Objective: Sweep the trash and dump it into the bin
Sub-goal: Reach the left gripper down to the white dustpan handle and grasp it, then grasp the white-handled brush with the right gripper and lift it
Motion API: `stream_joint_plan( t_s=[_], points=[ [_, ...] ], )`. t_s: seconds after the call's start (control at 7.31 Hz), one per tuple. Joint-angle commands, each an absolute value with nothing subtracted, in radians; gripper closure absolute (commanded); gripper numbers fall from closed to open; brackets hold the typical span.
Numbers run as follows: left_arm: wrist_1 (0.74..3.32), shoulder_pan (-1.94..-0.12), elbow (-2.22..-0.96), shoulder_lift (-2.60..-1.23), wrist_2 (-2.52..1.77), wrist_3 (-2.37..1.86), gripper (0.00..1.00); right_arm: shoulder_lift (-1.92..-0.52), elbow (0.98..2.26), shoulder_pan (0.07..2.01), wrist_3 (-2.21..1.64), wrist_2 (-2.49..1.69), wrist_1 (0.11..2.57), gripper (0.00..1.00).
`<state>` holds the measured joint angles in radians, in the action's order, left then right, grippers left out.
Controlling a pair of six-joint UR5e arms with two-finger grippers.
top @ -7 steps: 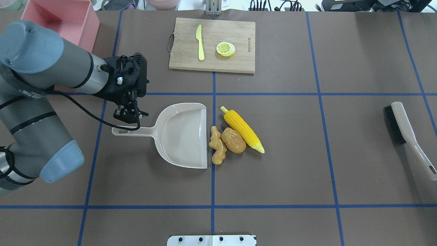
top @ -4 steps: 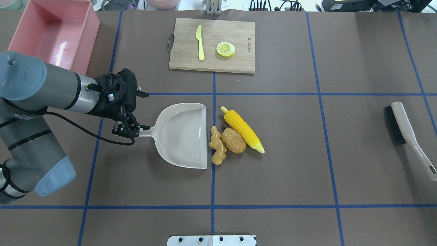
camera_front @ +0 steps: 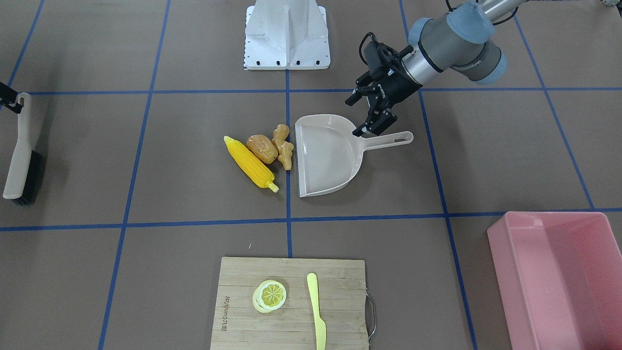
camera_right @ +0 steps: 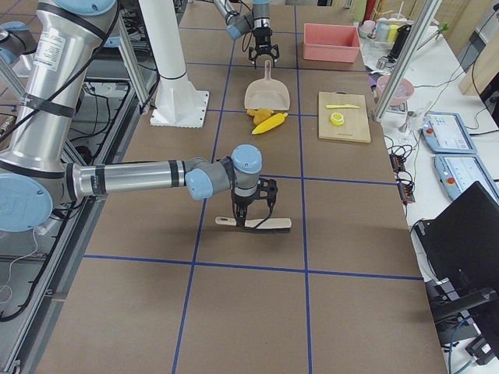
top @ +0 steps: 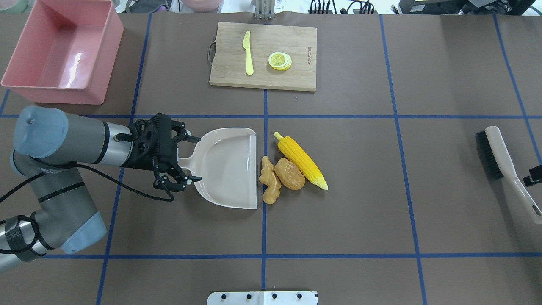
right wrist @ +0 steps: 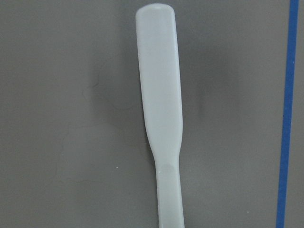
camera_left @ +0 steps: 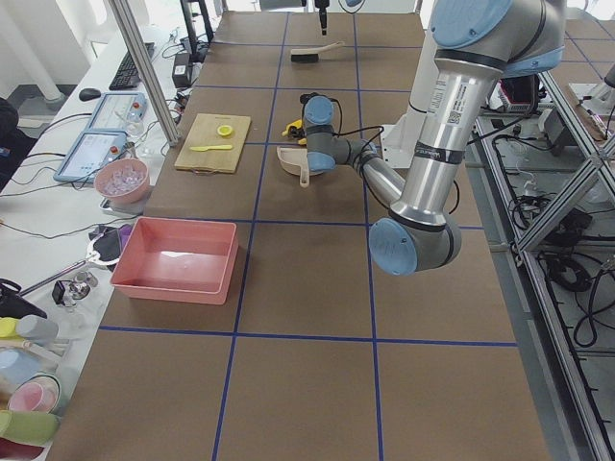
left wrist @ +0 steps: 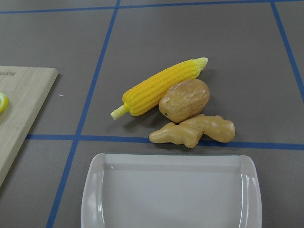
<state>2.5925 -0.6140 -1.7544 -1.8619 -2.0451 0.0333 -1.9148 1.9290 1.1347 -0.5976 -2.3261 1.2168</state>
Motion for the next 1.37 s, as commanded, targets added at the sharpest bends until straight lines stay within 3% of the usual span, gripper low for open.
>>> stream_joint_plan(
  t_s=[0.0, 0.55, 1.09, 1.23],
  points=[
    [2.785, -0.618, -1.723, -1.804, -2.045, -0.086, 0.03, -1.968, 1.876, 1.082, -0.799, -2.321, 1.018, 0.0],
    [2.815, -0.657, -1.64, -1.786, -2.046, -0.084, 0.03, -1.97, 1.85, 0.928, -0.937, -2.234, 0.916, 0.0],
    [2.812, -0.649, -1.51, -1.854, -2.051, -0.086, 0.03, -1.988, 1.858, 0.871, -0.923, -2.187, 0.916, 0.02],
    [2.807, -0.647, -1.494, -1.874, -2.055, -0.086, 0.03, -1.997, 1.861, 0.871, -0.92, -2.187, 0.916, 0.26]
  ],
)
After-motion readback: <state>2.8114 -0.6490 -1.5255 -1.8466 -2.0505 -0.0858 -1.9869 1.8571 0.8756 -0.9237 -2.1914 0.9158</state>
